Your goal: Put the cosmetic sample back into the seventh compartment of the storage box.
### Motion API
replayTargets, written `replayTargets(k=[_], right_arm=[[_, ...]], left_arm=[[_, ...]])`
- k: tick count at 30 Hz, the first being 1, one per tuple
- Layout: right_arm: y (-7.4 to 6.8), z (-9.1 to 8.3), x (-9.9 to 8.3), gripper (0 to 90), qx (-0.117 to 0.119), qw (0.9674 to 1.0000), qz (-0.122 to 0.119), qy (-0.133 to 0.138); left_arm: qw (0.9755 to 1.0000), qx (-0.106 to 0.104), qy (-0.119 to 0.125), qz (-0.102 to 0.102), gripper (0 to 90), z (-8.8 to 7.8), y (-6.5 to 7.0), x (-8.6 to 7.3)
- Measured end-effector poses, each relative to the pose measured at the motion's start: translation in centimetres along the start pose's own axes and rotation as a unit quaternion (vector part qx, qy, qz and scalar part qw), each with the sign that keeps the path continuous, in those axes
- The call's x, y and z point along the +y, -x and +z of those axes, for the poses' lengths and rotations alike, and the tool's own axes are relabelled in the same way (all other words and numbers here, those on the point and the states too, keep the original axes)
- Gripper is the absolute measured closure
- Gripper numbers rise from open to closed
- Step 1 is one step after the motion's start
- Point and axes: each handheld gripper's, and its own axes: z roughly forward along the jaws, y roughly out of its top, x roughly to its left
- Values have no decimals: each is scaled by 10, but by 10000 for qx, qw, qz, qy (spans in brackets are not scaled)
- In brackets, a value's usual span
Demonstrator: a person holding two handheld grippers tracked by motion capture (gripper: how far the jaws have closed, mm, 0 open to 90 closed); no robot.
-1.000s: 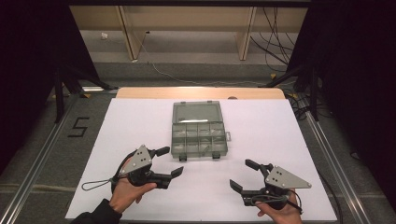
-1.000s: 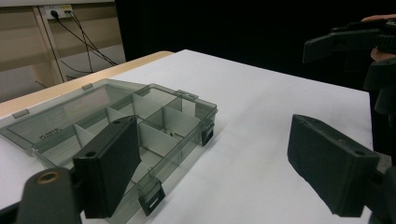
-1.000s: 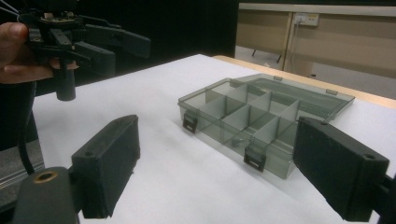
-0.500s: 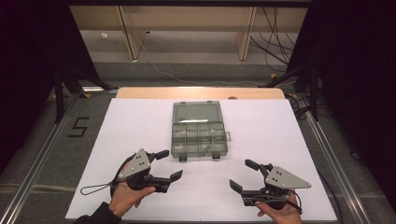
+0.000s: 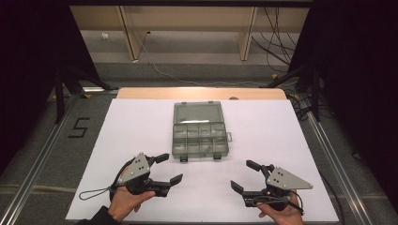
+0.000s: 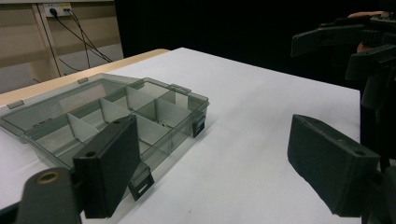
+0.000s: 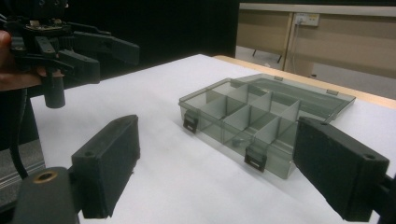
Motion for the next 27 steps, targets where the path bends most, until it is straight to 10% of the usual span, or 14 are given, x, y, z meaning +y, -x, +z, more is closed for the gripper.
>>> replayTargets(k=[27], right_arm=[[0,0,0,161,15,10000,-44,-44]], left_arm=[[9997,216,91,66,158,-17,-3,-7]])
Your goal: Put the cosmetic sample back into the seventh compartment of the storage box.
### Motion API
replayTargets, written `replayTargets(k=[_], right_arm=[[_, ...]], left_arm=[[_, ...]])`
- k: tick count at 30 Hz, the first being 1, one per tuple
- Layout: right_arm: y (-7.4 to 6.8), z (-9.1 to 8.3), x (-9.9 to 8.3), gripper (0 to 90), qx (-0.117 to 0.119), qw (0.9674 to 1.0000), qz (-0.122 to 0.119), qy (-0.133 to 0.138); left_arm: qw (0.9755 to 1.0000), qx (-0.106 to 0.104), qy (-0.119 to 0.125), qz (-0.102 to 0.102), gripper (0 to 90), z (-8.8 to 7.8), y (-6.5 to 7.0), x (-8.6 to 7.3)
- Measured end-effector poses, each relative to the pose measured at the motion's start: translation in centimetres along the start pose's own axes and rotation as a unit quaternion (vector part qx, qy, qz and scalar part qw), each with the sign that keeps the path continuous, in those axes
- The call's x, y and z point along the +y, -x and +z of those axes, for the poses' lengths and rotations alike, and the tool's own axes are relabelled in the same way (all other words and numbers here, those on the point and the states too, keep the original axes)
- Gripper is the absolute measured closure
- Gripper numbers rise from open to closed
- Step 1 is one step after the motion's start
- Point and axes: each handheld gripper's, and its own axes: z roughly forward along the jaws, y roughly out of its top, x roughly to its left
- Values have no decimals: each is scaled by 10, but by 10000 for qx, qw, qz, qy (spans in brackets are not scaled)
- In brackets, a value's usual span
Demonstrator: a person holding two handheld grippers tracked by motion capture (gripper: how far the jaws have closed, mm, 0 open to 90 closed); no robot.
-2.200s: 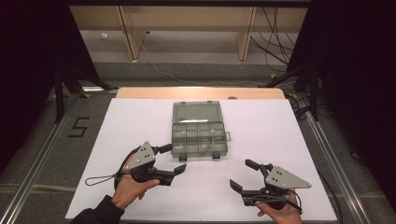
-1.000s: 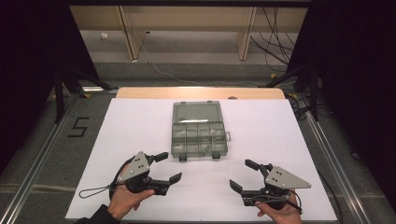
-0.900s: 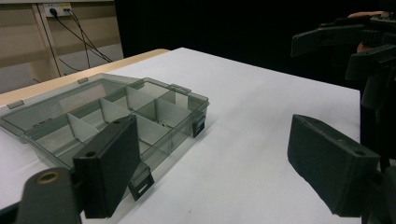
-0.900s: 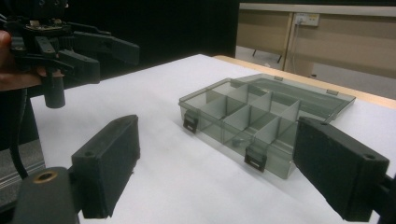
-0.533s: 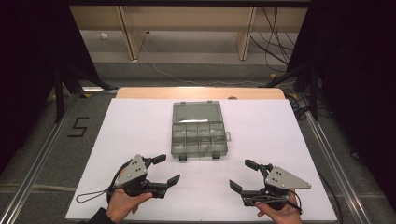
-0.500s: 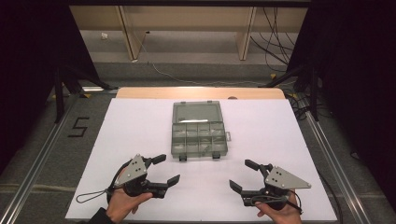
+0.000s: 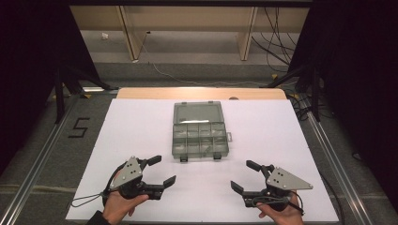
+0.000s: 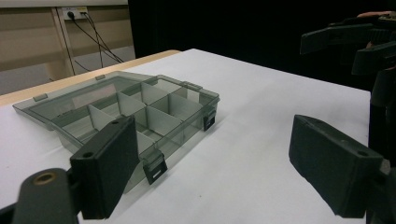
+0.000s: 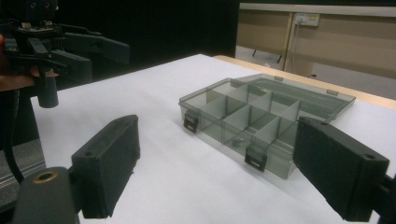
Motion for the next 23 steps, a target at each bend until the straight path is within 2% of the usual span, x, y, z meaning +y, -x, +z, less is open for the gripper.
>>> replayTargets(k=[10,13,14,16,22,23], right_arm=[[-1,0,0,161,-8,10000,33,7],[-1,0,0,161,-13,10000,54,-31],[0,0,0,161,0,10000,-6,4],[0,0,0,161,-4,10000,11,-7],[0,0,0,161,-19,10000,32,-5],[1,0,0,161,-25,10000,-42,59]], left_arm=[[10000,-14,58,-13,158,0,0,1],[9999,-37,104,-70,158,0,1,0],[9999,-26,110,-96,157,0,1,0],[10000,-25,90,-22,157,0,1,1],[9999,-39,108,-25,158,0,0,1],[9999,-39,108,-25,158,0,0,1]])
